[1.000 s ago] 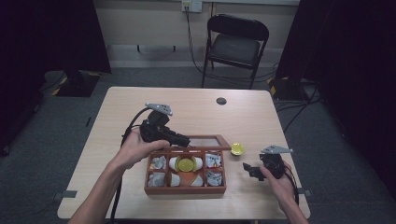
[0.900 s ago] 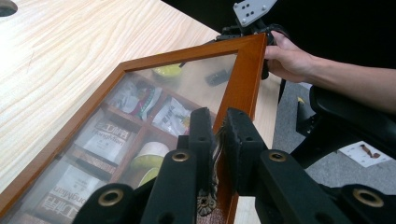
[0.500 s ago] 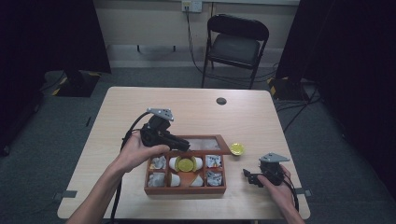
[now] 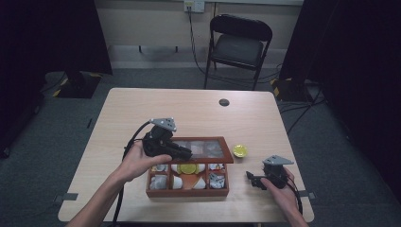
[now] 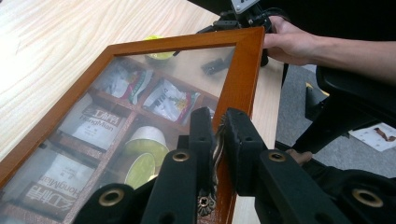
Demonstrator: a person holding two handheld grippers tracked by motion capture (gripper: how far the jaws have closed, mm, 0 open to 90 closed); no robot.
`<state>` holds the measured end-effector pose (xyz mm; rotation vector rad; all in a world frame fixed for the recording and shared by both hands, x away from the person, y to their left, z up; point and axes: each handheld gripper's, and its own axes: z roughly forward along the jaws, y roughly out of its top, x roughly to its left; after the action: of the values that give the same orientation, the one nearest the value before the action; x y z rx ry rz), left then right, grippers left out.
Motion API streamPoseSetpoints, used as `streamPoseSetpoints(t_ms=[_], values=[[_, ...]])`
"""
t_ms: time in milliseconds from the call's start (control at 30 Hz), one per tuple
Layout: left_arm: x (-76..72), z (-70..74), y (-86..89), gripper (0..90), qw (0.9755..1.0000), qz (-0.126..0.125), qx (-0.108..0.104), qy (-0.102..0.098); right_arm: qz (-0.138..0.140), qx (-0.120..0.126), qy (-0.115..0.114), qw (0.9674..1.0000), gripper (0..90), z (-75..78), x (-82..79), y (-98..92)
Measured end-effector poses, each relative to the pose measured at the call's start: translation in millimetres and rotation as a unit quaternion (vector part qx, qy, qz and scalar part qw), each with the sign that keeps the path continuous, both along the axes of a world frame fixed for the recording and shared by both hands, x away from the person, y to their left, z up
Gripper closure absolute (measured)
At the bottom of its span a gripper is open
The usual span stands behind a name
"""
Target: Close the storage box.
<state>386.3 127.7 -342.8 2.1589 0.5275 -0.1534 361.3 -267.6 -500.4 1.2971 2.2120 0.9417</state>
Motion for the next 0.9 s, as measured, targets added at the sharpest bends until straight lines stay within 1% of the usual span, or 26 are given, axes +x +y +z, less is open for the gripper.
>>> streamPoseSetpoints(t_ms=[67, 167, 233, 267, 367, 467, 533, 567, 600, 667, 733, 767, 800, 833, 900], values=[[-0.6, -2.3, -0.1, 81.7, 1.0000, -0.006, 0.000, 0.002, 0.000, 0.000, 0.000, 1.0000, 13.4, 0.0, 0.0, 0.0], [-2.9, -6.5, -1.4, 81.8, 0.9999, -0.015, 0.007, 0.003, 0.000, 0.000, 0.000, 1.0000, 13.4, 0.0, 0.0, 0.0], [-4.8, -7.9, -2.7, 81.8, 0.9997, -0.020, 0.016, 0.003, 0.000, 0.000, 0.000, 1.0000, 13.3, 0.0, 0.0, 0.0], [-5.4, -8.1, -3.3, 81.9, 0.9995, -0.024, 0.021, -0.001, 0.001, 0.001, 0.001, 1.0000, 13.2, 0.0, 0.3, -0.1], [-6.4, -9.2, -4.5, 81.9, 0.9994, -0.025, 0.022, -0.005, 0.004, 0.001, 0.001, 1.0000, 13.2, -0.1, 0.8, -0.2], [-8.5, -10.3, -4.7, 81.9, 0.9993, -0.025, 0.026, -0.007, 0.004, 0.001, 0.001, 1.0000, 13.1, -0.1, 0.7, -0.1], [-10.6, -13.7, -5.0, 82.0, 0.9990, -0.030, 0.032, -0.005, 0.004, 0.001, 0.001, 1.0000, 13.1, -0.1, 0.7, -0.1], [-11.2, -15.1, -5.1, 82.0, 0.9992, -0.028, 0.030, -0.004, 0.004, 0.001, 0.001, 1.0000, 13.1, -0.1, 0.7, -0.1], [-11.6, -16.5, -5.1, 81.9, 0.9990, -0.031, 0.032, -0.002, 0.004, 0.001, 0.001, 1.0000, 13.1, -0.1, 0.7, -0.2], [-12.4, -19.3, -5.9, 82.0, 0.9990, -0.031, 0.030, -0.004, 0.004, 0.001, 0.001, 1.0000, 13.1, -0.1, 0.8, -0.2], [-13.0, -20.7, -5.5, 82.0, 0.9990, -0.033, 0.031, 0.000, 0.005, 0.001, 0.001, 1.0000, 13.1, -0.2, 1.1, -0.1], [-13.4, -22.1, -5.4, 82.0, 0.9992, -0.028, 0.027, 0.001, 0.005, 0.001, 0.000, 1.0000, 13.0, -0.2, 1.2, -0.1], [-14.2, -22.7, -5.0, 82.0, 0.9992, -0.029, 0.028, 0.002, 0.005, 0.002, 0.001, 1.0000, 12.9, -0.1, 1.4, 0.0], [-14.9, -23.9, -5.6, 82.0, 0.9989, -0.034, 0.031, -0.001, 0.006, 0.001, 0.001, 1.0000, 12.8, -0.2, 1.5, 0.1], [-16.8, -26.5, -6.5, 82.0, 0.9989, -0.033, 0.033, -0.002, 0.006, 0.002, 0.001, 1.0000, 12.8, -0.1, 1.6, 0.1]])
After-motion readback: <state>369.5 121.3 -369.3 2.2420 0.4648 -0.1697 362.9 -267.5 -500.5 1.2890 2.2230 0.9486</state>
